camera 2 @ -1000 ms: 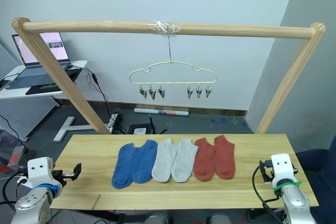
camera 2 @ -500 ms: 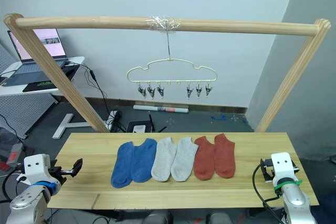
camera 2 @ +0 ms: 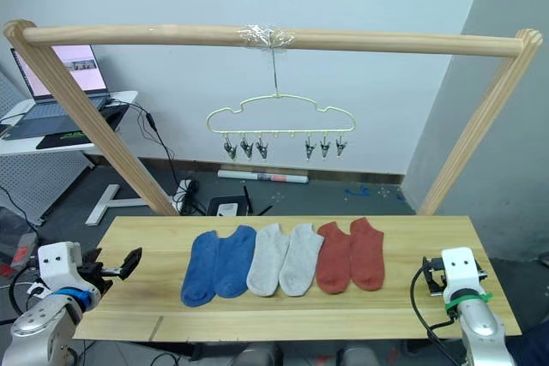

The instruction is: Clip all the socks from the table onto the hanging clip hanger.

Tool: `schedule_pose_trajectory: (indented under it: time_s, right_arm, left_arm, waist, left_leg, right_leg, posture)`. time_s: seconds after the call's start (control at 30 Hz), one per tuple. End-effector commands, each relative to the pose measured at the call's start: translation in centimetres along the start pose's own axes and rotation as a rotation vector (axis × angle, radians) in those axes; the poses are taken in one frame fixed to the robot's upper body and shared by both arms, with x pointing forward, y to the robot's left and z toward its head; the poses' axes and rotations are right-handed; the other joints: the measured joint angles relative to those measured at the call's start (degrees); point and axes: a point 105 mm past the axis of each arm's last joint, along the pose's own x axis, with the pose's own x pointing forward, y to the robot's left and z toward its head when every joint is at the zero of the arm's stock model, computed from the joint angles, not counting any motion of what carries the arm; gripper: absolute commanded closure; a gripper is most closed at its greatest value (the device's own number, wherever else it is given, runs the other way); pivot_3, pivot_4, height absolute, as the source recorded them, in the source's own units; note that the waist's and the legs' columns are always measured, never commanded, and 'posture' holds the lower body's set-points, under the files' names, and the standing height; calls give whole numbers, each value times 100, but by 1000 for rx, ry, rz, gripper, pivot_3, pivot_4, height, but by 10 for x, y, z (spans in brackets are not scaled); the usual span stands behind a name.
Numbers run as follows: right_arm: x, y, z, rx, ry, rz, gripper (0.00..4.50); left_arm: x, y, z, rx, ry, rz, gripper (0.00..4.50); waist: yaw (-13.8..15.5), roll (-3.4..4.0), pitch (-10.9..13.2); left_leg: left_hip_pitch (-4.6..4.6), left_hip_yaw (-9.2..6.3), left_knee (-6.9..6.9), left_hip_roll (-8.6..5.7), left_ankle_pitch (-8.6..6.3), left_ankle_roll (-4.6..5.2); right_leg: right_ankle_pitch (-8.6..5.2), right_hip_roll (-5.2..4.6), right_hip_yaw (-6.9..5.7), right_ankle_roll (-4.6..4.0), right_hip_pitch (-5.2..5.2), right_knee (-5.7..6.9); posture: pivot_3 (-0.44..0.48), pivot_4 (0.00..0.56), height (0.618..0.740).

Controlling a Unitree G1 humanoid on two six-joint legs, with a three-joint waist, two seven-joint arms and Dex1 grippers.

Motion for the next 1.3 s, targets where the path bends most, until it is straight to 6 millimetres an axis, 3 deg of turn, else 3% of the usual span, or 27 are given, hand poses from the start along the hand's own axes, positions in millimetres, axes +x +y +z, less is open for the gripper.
schedule_pose_trajectory:
  time_s: [0.03,0.3,0.43,0.5,0.6,0.73,0.83,0.93,1.3]
  right_arm:
    - [5,18,43,40,-126,114,36]
    - [8,72,132,20,-366,469,36]
    - [-8,96,190,-43,-557,654,36]
    - [-18,108,211,-66,-635,742,36]
    - [-28,119,232,-85,-703,823,36]
    - [-33,131,247,-112,-739,876,36]
    - [-37,141,257,-103,-766,915,0]
    - [-41,146,262,-73,-772,937,0]
    - [-65,163,269,-137,-805,1077,0]
  left_arm:
    - [0,-31,48,31,-128,-110,0]
    - [10,-98,108,143,-257,-346,0]
    - [22,-118,143,134,-354,-381,0]
    - [27,-129,155,127,-389,-412,0]
    - [34,-136,168,112,-418,-425,0]
    - [42,-142,177,98,-444,-426,0]
    - [47,-145,178,90,-450,-414,543]
    - [48,-148,175,82,-445,-406,1425]
    - [59,-155,170,46,-452,-369,1425]
  waist:
    - [0,1,22]
    - [-5,2,98]
    - [-13,-6,107]
    - [-25,-8,109]
    - [-35,-18,117]
    - [-54,-34,145]
    - [-93,-35,164]
    - [-117,-38,176]
    - [-148,-40,229]
  left_leg:
    - [0,1,0,0,0,0]
    - [-2,5,2,3,1,0]
    - [-32,2,1,-26,-5,-10]
    - [-82,0,6,-27,-2,-11]
    - [-86,8,7,-33,-2,-11]
    - [-91,9,9,-35,-2,-11]
    - [-92,8,9,-35,-2,-11]
    - [-91,5,9,-34,-3,-10]
    - [-89,7,15,-35,-2,-9]
  right_leg:
    - [0,0,1,0,0,-1]
    - [3,14,-6,5,-2,1]
    - [17,22,-11,41,-34,2]
    - [24,30,-15,52,-86,7]
    - [27,29,-16,58,-88,0]
    - [28,27,-16,63,-90,-2]
    - [28,27,-16,62,-93,0]
    - [28,25,-15,62,-91,2]
    - [30,27,-18,69,-90,5]
  posture:
    - [103,88,740]
    - [81,91,740]
    - [73,102,740]
    - [66,108,740]
    - [58,121,740]
    - [48,128,740]
    - [40,141,740]
    - [39,139,740]
    - [18,150,740]
